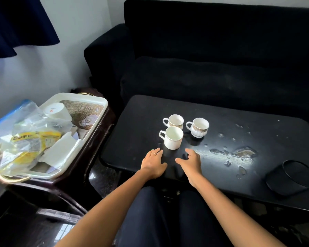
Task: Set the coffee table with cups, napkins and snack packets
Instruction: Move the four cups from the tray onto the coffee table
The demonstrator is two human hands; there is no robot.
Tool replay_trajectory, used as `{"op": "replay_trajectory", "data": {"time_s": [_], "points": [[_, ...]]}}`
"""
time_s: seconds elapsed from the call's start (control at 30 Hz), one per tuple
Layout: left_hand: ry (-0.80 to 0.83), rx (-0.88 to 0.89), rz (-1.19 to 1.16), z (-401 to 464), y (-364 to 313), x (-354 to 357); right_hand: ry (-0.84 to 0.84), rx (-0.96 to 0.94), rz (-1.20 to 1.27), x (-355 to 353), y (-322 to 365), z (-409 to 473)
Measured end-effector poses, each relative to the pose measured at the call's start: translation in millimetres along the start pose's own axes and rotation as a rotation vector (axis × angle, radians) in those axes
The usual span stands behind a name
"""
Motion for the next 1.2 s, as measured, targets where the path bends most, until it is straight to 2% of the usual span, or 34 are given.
{"op": "replay_trajectory", "data": {"time_s": [0.17, 0.27, 0.37, 0.57, 0.8, 1.07, 1.2], "points": [[0.068, 0.003, -0.035, -24.0, -3.2, -23.9, 0.136, 0.02, 0.036, 14.4, 15.9, -24.1], [0.019, 0.031, -0.022, -35.8, -2.3, -53.2, 0.187, -0.053, 0.023, 28.9, 50.1, -40.0], [-0.115, 0.064, -0.031, -46.8, 2.2, -95.8, 0.238, -0.181, -0.014, 45.8, 95.2, -56.7], [-0.522, 0.072, -0.053, -75.5, 26.7, -175.4, 0.28, -0.432, -0.133, 76.1, 175.7, -85.6], [-0.846, -0.091, -0.056, -101.6, 77.7, -224.3, 0.345, -0.644, -0.232, 121.3, 249.3, -101.9], [-0.945, -0.334, -0.101, -114.8, 134.0, -232.0, 0.345, -0.763, -0.318, 181.8, 314.2, -94.8], [-0.906, -0.376, -0.076, -111.3, 145.2, -221.8, 0.377, -0.783, -0.384, 228.0, 338.5, -95.4]]}}
Point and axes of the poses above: each hand's wrist, its own z-axis towards the middle knuckle, its own x-axis out of the palm, y = z × x, the point moved 8 cm from there along z, towards the middle knuckle, and after that the axes turned 7 degrees about -z, right-handed, at the moved point
